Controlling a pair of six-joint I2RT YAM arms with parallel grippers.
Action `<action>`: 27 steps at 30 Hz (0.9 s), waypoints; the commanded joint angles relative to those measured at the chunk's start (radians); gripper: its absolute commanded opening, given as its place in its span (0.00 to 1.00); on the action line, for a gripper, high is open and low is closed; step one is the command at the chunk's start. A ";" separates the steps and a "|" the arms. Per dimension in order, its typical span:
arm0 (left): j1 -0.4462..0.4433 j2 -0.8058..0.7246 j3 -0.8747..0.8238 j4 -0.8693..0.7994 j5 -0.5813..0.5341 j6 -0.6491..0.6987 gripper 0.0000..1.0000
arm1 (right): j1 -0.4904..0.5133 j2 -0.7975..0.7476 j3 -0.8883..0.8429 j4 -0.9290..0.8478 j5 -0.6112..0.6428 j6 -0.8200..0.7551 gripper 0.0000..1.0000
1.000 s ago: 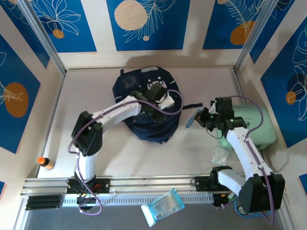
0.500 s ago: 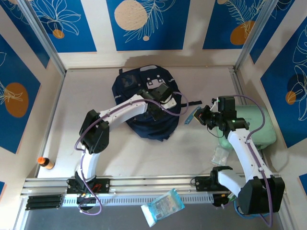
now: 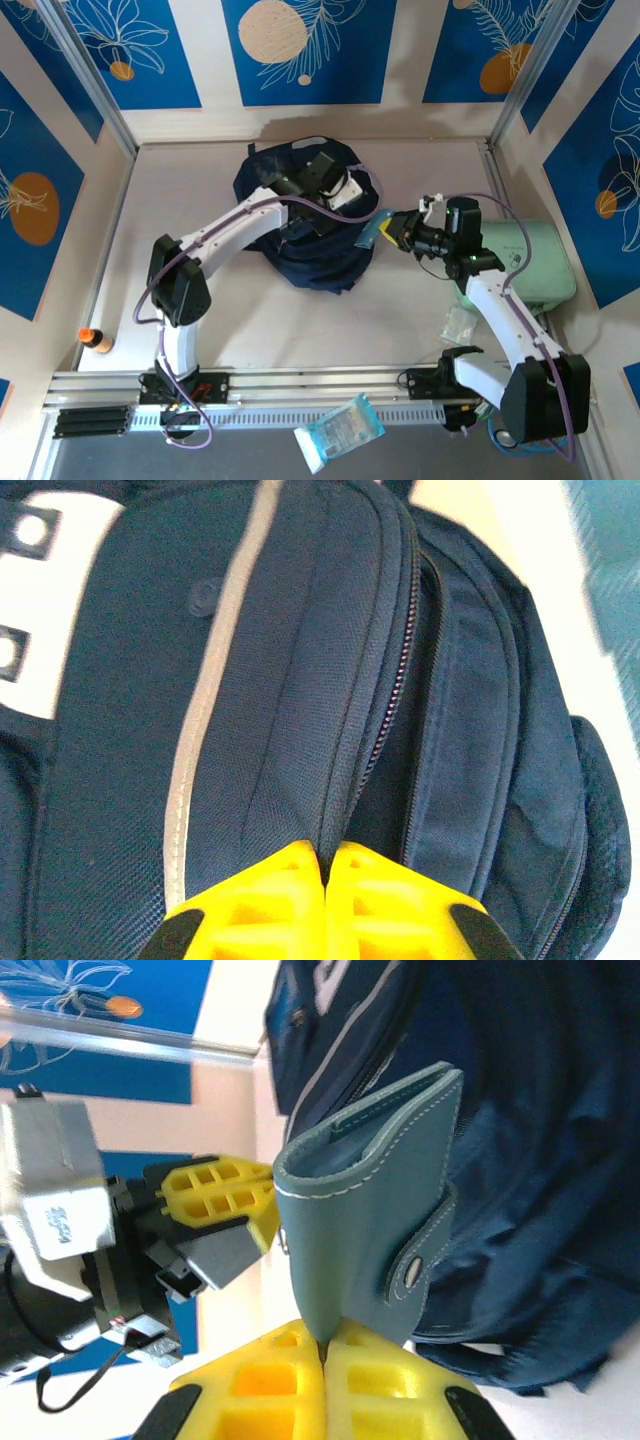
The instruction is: Pack books, pencil case, and school supplies into a backpack
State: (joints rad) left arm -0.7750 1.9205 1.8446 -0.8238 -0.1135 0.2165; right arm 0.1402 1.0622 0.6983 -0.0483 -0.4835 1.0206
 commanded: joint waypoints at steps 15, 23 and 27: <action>0.058 -0.023 0.120 0.102 0.185 -0.210 0.03 | 0.125 0.427 0.055 0.709 0.014 0.225 0.00; 0.062 -0.012 0.123 0.093 0.196 -0.227 0.05 | 0.191 0.546 0.126 0.581 0.151 0.245 0.05; 0.067 0.003 0.149 0.059 0.209 -0.235 0.05 | 0.221 0.619 0.200 0.487 0.205 0.276 0.07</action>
State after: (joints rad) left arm -0.7151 1.9266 1.9259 -0.7994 0.0444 0.0063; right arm 0.3450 1.6505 0.8516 0.5179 -0.3382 1.2675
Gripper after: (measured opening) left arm 0.051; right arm 0.068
